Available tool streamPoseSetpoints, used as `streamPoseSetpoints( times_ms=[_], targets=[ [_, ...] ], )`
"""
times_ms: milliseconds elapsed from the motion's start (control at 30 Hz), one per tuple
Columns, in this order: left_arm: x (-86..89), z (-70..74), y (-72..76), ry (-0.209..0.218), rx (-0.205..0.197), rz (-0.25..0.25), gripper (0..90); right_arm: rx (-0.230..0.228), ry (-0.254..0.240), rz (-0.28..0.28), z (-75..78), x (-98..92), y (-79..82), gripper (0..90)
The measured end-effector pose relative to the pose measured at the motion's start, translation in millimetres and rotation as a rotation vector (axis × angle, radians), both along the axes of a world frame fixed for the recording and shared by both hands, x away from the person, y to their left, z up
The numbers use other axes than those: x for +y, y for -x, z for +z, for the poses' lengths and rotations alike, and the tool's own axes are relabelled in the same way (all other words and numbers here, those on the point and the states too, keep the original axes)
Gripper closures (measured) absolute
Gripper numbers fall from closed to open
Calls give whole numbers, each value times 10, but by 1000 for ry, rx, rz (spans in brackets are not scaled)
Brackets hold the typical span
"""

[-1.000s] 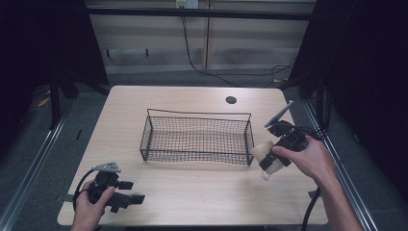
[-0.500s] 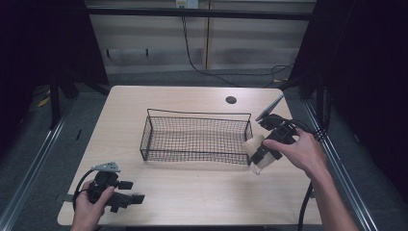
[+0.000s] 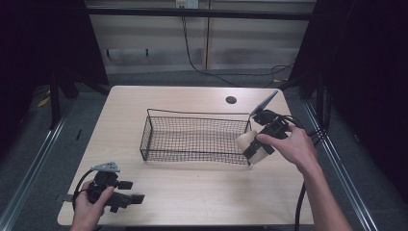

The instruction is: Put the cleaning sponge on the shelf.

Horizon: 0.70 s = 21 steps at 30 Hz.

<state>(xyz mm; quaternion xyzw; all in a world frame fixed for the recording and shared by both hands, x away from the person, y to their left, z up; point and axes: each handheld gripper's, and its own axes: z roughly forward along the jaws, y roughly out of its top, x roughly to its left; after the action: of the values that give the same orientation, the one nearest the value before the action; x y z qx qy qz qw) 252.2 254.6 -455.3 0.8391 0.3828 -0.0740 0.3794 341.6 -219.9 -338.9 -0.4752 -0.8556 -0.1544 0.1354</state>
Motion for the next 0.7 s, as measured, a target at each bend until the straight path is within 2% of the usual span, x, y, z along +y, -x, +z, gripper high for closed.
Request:
streamPoseSetpoints(
  times_ms=[200, 467, 567, 700],
  targets=[
    [0, 0, 1, -1, 0, 1, 184, -7, -29, -21, 69, -3, -80, 287],
    [4, 1, -1, -2, -1, -2, 184, -10, -11, -30, 75, 89, -195, 287],
    [-1, 1, 5, 1, 2, -1, 184, -18, 9, -63, 94, 121, -242, 287],
    [7, 4, 0, 0, 2, -5, 184, -13, 0, -91, 81, 132, -311, 287]
  ],
)
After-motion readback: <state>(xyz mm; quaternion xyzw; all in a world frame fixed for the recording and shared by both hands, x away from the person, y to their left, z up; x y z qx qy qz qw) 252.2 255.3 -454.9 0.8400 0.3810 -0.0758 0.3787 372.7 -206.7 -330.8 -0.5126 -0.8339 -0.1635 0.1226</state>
